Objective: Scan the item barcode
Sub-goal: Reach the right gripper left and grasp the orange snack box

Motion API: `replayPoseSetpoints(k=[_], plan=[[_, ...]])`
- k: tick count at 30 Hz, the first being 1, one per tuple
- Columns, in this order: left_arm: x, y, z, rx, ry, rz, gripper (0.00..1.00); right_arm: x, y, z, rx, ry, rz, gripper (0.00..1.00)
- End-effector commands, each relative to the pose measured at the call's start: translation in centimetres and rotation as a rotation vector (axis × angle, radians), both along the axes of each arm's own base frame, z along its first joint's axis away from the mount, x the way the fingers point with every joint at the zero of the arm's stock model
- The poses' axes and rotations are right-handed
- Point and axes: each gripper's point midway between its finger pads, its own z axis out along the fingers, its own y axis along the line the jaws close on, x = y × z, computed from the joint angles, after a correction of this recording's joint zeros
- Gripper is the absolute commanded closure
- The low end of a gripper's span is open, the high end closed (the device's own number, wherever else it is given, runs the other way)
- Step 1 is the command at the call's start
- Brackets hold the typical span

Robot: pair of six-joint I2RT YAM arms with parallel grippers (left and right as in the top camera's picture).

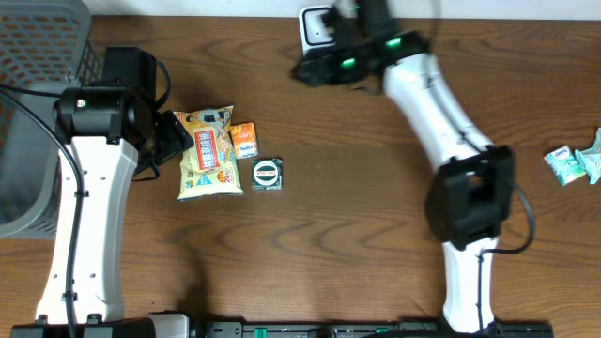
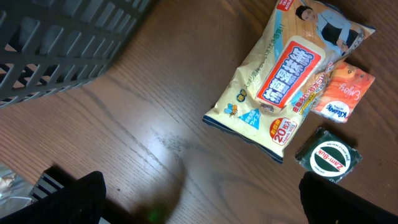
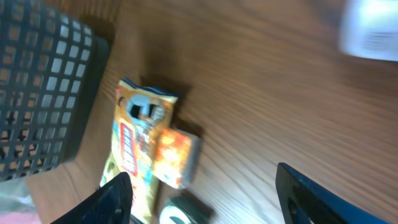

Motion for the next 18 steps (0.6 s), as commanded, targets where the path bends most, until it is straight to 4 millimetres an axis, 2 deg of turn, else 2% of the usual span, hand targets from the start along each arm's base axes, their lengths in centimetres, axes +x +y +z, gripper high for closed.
replayPoseSetpoints(k=[1, 9, 16, 18], plan=[[-0.1, 0.3, 0.0, 0.008, 0.003, 0.01, 0.02, -0.8, 3.2, -4.1, -0.07, 0.065, -0.054, 0.32], [-0.1, 0.3, 0.0, 0.008, 0.003, 0.01, 0.02, -4.5, 8.3, -9.9, -0.142, 0.148, -0.016, 0.37], [-0.1, 0.3, 0.0, 0.008, 0.004, 0.01, 0.02, -7.2, 11.0, -13.7, -0.17, 0.202, 0.044, 0.39], [-0.1, 0.3, 0.0, 0.008, 0.004, 0.01, 0.02, -7.9, 11.4, -14.7, -0.18, 0.221, 0.049, 0.43]])
